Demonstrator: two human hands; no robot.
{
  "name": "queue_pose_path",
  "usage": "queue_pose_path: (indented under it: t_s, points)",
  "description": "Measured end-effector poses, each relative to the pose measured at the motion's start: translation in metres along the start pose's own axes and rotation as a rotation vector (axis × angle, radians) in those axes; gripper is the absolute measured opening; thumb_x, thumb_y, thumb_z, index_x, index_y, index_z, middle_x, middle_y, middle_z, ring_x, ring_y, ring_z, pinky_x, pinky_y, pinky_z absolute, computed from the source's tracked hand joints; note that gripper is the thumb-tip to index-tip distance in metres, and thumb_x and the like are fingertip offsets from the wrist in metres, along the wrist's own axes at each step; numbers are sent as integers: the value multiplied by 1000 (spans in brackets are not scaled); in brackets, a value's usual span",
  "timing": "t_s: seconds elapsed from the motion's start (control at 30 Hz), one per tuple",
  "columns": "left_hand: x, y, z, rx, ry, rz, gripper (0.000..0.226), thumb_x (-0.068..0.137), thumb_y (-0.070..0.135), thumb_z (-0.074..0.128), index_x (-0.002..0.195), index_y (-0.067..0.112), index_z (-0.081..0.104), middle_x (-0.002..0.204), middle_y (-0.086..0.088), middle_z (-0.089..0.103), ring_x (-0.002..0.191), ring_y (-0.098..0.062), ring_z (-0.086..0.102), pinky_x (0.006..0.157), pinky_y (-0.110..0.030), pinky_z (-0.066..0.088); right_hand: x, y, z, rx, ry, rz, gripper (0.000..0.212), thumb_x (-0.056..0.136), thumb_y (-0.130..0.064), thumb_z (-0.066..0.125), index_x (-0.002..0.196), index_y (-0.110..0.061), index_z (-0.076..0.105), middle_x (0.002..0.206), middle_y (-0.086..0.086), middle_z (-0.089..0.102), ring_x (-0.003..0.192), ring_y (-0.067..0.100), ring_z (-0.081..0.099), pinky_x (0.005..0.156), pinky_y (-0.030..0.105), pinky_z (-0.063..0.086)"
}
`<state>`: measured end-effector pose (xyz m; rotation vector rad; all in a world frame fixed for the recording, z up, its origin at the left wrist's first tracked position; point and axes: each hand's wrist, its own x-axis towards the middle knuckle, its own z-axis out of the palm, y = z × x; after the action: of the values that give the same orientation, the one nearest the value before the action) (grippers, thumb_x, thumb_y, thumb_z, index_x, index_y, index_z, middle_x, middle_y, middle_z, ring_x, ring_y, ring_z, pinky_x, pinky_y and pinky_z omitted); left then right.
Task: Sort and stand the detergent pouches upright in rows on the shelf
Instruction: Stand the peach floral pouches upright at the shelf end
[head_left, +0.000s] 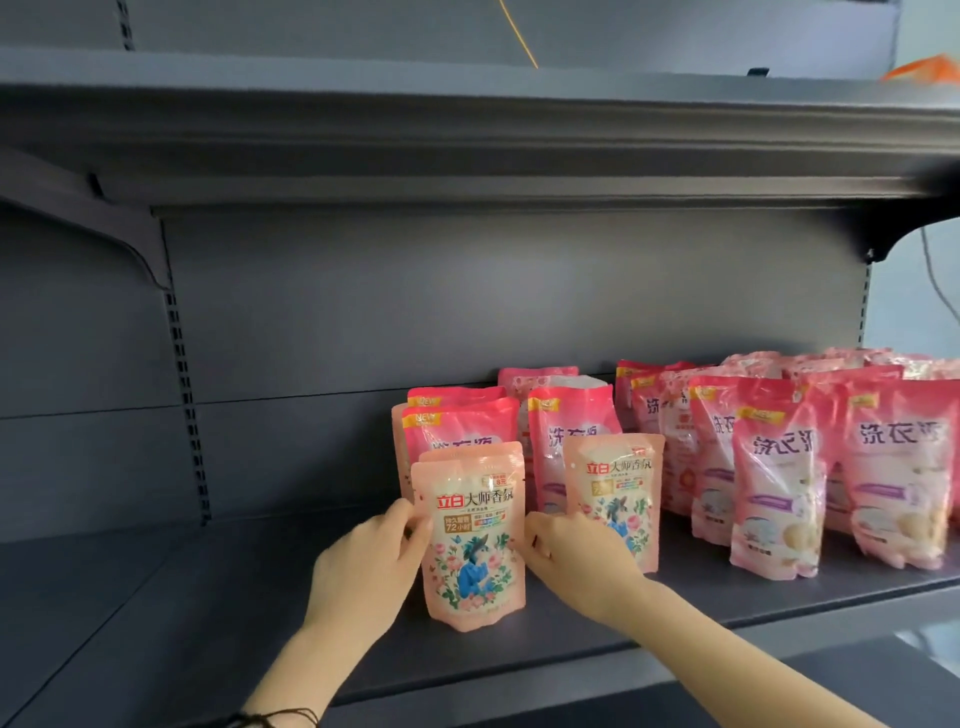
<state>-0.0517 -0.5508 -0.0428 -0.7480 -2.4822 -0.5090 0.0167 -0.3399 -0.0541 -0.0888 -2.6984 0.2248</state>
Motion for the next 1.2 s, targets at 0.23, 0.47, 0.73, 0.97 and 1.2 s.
queue_pose_path:
  t_s: [0.23,0.47,0.73,0.97,1.2]
  points:
    - [-19,17,-2,317,-250,-63,39,98,56,25,91,29,52,83,8,61,75,-9,61,69,-28,51,-16,13,-5,34,-107,-34,30,97,-31,38,90,-11,59,89,4,66,80,27,62,68,36,50]
    - [-30,85,10,402,-297,67,30,99,47,31,98,27,52,93,11,56,82,-9,56,64,-24,43,-47,78,-48,-271,-183,-146,31,98,-31,37,114,-14,57,111,8,62,94,31,59,66,32,41]
    - [-18,203,66,275,-258,337,43,91,55,39,122,29,53,114,6,61,105,-17,55,83,-34,45,-80,196,-89,-400,-241,-202,32,93,-42,38,106,-22,60,104,2,65,94,29,62,77,34,50]
    - [19,273,82,178,-90,371,56,87,61,17,121,31,50,113,10,57,108,-12,52,88,-32,42,-108,265,-139,-334,-234,-92,28,94,-45,41,109,-28,57,106,-7,64,92,18,61,73,30,47]
    - [74,324,83,-605,252,65,30,90,47,53,111,30,40,106,21,48,96,1,53,68,-8,40,-92,292,-170,91,121,154,14,94,-32,51,104,-28,61,89,-13,65,76,4,62,67,19,51]
